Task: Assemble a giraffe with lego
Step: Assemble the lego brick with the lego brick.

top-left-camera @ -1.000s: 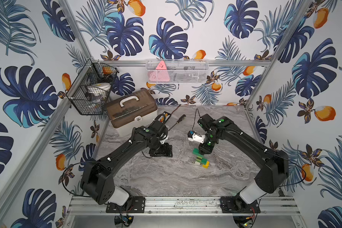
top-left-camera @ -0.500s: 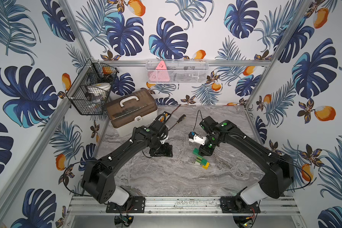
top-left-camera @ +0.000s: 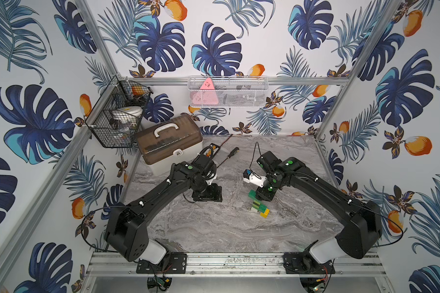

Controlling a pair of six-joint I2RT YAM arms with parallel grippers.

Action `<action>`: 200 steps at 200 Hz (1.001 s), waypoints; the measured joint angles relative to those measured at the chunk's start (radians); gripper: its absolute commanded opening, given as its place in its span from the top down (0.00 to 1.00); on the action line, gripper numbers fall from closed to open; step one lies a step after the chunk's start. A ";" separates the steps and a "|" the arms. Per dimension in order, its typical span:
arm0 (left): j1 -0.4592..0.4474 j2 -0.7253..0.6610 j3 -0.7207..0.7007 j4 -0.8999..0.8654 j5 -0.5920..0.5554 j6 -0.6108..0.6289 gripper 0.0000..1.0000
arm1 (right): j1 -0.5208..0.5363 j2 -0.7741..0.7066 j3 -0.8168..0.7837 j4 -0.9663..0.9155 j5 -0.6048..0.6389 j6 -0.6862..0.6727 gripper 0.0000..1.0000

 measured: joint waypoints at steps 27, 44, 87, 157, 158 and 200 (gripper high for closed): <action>0.000 0.000 0.003 0.001 0.000 0.000 0.21 | 0.002 -0.002 0.001 0.001 0.000 0.008 0.73; 0.000 0.000 0.004 0.001 0.000 0.000 0.21 | 0.002 -0.001 0.006 0.001 0.000 0.014 0.71; 0.000 -0.001 0.004 0.001 0.000 0.000 0.21 | 0.002 -0.003 0.011 -0.004 -0.005 0.029 0.58; 0.000 -0.004 0.002 0.002 0.000 0.000 0.11 | 0.005 -0.003 -0.006 -0.050 -0.005 0.061 0.47; 0.000 -0.005 0.002 0.002 0.000 0.000 0.09 | 0.005 -0.003 -0.006 -0.050 -0.005 0.061 0.47; 0.000 -0.020 -0.021 0.017 0.000 -0.001 0.01 | 0.005 -0.024 0.013 -0.046 -0.037 0.093 0.42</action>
